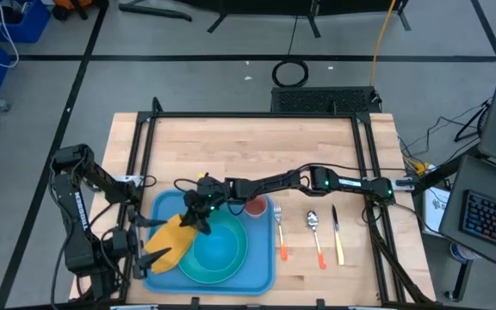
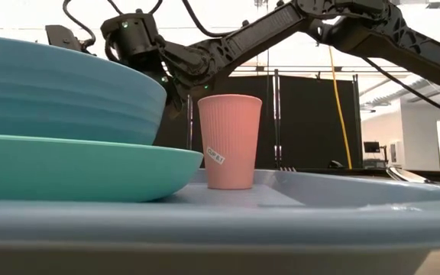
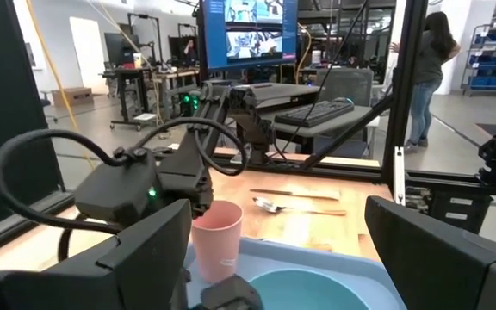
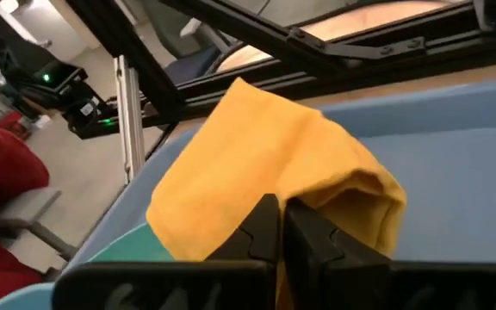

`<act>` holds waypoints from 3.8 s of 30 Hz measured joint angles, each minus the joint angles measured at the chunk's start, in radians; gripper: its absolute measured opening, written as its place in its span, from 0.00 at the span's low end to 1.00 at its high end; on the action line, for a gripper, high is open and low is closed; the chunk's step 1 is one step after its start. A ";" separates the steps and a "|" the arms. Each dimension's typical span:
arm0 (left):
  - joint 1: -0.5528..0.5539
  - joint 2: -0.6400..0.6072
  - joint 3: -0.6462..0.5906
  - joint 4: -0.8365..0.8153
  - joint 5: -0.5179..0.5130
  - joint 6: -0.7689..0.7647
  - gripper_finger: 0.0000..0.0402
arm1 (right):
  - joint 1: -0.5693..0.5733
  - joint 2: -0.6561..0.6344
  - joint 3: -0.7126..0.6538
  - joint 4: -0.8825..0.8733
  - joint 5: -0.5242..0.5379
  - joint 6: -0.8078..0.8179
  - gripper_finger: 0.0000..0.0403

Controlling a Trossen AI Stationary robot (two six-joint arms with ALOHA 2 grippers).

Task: Set up tray
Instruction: Put the yellow table napkin on top of the blue tray to the left of the green plate

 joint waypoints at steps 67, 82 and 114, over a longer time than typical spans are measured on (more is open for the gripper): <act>-0.001 0.000 0.000 0.238 0.034 0.191 0.87 | -0.074 -0.059 0.066 -0.112 0.125 -0.346 0.47; -0.001 0.000 -0.001 0.318 0.045 0.265 0.88 | 0.022 -0.087 0.066 -0.202 0.694 -0.721 0.45; 0.059 0.001 -0.001 0.318 0.160 0.259 0.87 | -0.016 -0.265 0.065 -0.520 0.533 -0.579 0.45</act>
